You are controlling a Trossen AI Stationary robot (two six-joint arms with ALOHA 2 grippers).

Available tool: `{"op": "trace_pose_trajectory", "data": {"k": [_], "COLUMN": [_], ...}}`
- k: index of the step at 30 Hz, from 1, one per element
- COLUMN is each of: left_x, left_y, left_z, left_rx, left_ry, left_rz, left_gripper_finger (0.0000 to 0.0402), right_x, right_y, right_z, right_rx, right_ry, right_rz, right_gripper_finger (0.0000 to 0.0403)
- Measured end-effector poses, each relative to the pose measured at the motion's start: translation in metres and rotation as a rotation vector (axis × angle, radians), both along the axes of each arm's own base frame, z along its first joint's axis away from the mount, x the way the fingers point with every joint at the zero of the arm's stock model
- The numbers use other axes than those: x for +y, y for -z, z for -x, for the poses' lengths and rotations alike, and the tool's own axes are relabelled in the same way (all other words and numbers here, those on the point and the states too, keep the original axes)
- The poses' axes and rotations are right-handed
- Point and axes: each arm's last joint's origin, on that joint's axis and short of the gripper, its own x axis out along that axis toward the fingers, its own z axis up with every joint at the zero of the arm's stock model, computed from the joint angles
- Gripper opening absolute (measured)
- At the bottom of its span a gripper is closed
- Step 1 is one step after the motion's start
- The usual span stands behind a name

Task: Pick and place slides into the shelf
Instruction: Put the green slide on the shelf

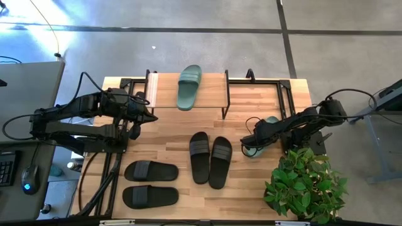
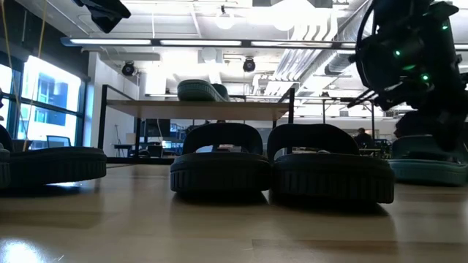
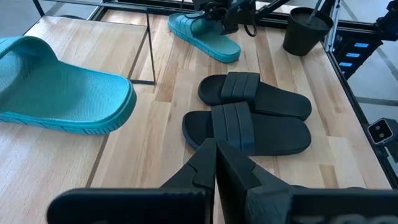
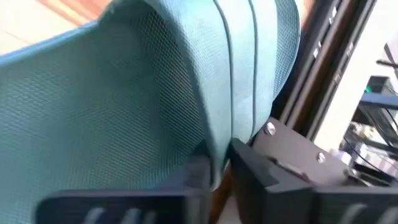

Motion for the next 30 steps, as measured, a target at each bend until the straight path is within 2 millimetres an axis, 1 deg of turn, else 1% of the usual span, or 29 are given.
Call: {"op": "trace_pose_trajectory", "data": {"k": [2, 6, 8, 10, 12, 15, 19, 22, 25, 30], "left_x": [0.000, 0.000, 0.000, 0.000, 0.000, 0.000, 0.000, 0.000, 0.000, 0.000], "left_y": [0.000, 0.000, 0.000, 0.000, 0.000, 0.000, 0.000, 0.000, 0.000, 0.000], "left_z": [0.000, 0.000, 0.000, 0.000, 0.000, 0.000, 0.000, 0.000, 0.000, 0.000], "left_rx": [0.000, 0.000, 0.000, 0.000, 0.000, 0.000, 0.000, 0.001, 0.000, 0.000], "left_ry": [0.000, 0.000, 0.000, 0.000, 0.000, 0.000, 0.000, 0.000, 0.000, 0.000], "left_rz": [0.000, 0.000, 0.000, 0.000, 0.000, 0.000, 0.000, 0.000, 0.000, 0.000], "left_gripper_finger": [0.0001, 0.0001, 0.0001, 0.0001, 0.0001, 0.0001, 0.0001, 0.0001, 0.0001, 0.0001], "right_x": [0.000, 0.001, 0.001, 0.001, 0.001, 0.002, 0.006, 0.007, 0.006, 0.005], "right_y": [-0.002, -0.008, -0.015, -0.027, -0.043, -0.074, -0.115, -0.142, -0.167, -0.201], "right_z": [-0.002, -0.007, -0.010, -0.016, -0.021, -0.030, -0.049, -0.057, -0.062, -0.065], "right_rx": [-0.013, -0.032, -0.028, -0.037, -0.035, -0.055, -0.225, -0.334, -0.432, -0.567], "right_ry": [-0.003, 0.000, -0.007, -0.018, -0.037, -0.066, -0.138, -0.151, -0.165, -0.172], "right_rz": [0.000, 0.004, 0.018, 0.038, 0.062, 0.097, 0.098, 0.112, 0.146, 0.220], "right_gripper_finger": [0.0008, 0.0008, 0.0003, 0.0003, 0.0002, 0.0002, 0.0001, 0.0001, 0.0001, 0.0000]}}
